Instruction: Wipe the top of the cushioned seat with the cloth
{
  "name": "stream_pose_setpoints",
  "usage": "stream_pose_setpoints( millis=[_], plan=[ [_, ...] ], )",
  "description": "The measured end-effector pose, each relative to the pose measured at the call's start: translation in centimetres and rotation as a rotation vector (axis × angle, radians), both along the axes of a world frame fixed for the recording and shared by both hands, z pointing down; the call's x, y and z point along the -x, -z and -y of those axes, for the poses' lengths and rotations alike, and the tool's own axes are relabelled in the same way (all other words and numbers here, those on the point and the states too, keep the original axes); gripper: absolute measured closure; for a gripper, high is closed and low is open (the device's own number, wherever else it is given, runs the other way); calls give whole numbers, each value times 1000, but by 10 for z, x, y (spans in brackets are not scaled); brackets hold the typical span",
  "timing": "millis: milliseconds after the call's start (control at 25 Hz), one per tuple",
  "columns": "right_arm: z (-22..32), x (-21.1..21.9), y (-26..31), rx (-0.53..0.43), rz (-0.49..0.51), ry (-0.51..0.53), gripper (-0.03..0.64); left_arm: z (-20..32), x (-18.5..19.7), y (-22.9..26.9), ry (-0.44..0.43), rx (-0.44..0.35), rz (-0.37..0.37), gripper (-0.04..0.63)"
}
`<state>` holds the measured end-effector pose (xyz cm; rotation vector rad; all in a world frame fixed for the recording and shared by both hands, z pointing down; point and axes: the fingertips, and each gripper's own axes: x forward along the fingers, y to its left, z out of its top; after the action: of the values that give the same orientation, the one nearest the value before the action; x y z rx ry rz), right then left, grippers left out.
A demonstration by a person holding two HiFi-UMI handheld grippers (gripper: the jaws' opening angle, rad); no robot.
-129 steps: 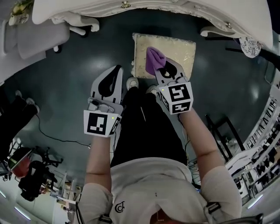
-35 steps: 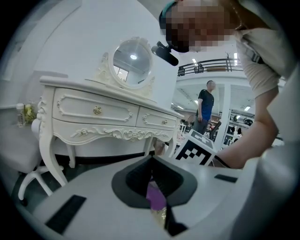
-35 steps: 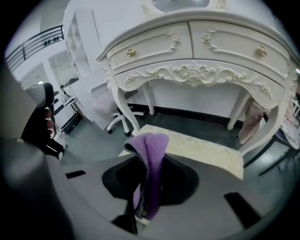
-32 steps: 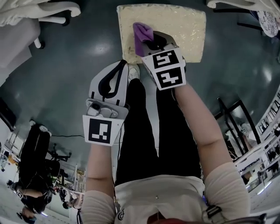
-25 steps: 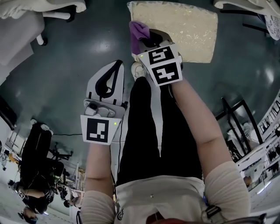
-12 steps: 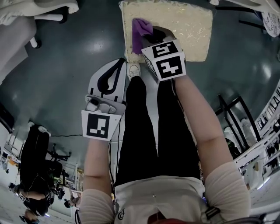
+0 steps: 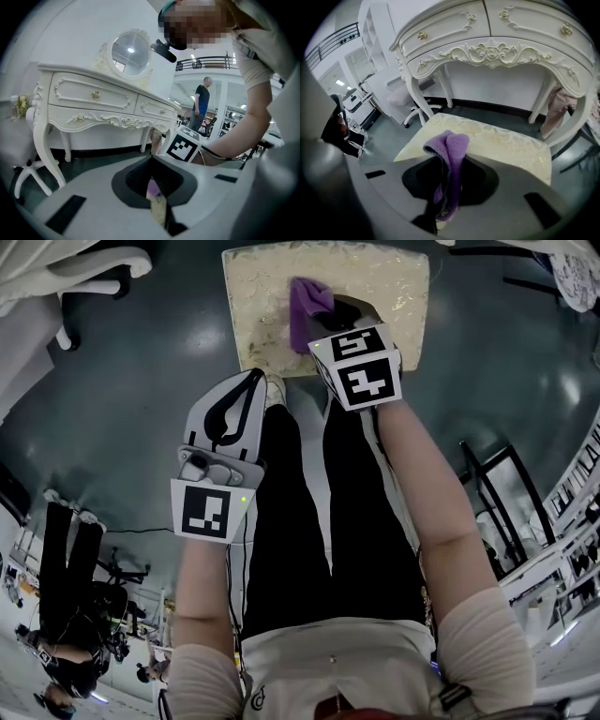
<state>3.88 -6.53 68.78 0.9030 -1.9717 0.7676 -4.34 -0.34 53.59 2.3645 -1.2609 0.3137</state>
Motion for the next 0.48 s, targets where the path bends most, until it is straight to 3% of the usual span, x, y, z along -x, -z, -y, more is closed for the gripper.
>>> stream_pose_setpoints(
  millis=[480],
  plan=[
    [-9,-80,7,12,-6,-9,531,-8,-78,11,14,-7,-23,581]
  ],
)
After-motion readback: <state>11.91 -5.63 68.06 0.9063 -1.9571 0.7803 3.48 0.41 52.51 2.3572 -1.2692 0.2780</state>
